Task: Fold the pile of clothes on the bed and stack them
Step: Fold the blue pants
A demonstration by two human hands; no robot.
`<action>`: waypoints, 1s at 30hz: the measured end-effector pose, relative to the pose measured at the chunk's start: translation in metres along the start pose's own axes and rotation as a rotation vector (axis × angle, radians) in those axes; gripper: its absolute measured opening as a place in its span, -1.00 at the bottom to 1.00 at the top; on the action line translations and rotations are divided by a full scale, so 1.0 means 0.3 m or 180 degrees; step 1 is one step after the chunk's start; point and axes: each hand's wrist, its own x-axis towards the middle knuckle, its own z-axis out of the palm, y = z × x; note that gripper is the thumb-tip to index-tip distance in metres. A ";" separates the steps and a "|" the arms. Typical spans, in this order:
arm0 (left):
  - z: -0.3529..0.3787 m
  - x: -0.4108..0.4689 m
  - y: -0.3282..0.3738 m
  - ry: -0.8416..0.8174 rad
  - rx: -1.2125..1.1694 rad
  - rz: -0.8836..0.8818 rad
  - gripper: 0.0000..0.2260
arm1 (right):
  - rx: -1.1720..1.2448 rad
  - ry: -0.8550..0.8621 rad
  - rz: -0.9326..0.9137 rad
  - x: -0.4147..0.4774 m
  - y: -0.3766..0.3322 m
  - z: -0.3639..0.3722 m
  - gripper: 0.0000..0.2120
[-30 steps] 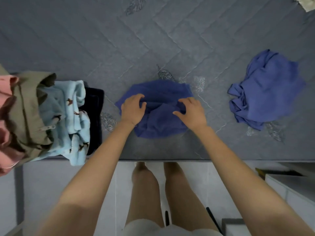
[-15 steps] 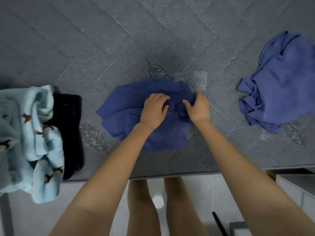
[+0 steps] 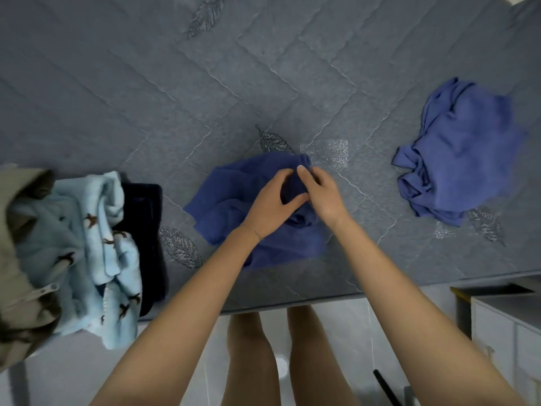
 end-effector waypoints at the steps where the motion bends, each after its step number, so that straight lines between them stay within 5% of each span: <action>1: -0.032 -0.021 0.037 -0.0012 -0.0123 -0.0095 -0.57 | 0.0147 -0.0090 0.0053 -0.035 -0.054 0.010 -0.75; 5: -0.182 -0.119 0.183 0.0123 -0.0182 -0.0019 -0.66 | 0.0345 -0.0553 0.0289 -0.173 -0.240 0.029 -0.77; 8: -0.297 -0.183 0.308 0.0578 -0.0356 -0.0042 -0.85 | 0.0207 -0.0601 0.0026 -0.275 -0.368 0.036 -0.81; 12: -0.439 -0.272 0.508 0.0986 -0.0773 0.0033 -0.85 | -0.0495 -0.0299 -0.0606 -0.421 -0.535 0.034 -0.83; 15: -0.553 -0.340 0.671 0.1321 -0.0959 0.0206 -0.86 | -0.0885 0.0274 -0.0855 -0.505 -0.623 -0.001 -0.61; 18: -0.645 -0.402 0.790 0.1347 -0.0903 0.0404 -0.85 | -0.1368 0.0103 -0.0682 -0.560 -0.712 -0.070 -0.34; 21: -0.719 -0.464 0.888 0.1481 -0.0886 0.0613 -0.76 | -0.2244 -0.0371 -0.0641 -0.610 -0.809 -0.120 -0.74; 22: -0.746 -0.483 0.922 0.1562 -0.0873 0.0679 -0.74 | -0.2329 -0.0469 -0.0660 -0.629 -0.841 -0.132 -0.62; 25: -0.820 -0.526 1.012 0.1832 -0.0935 0.0928 -0.74 | -0.1877 -0.0594 -0.0918 -0.688 -0.936 -0.162 -0.50; 30: -0.860 -0.569 1.120 0.2006 -0.0955 0.1258 -0.79 | -0.0731 -0.0252 -0.1277 -0.793 -1.122 -0.142 -0.64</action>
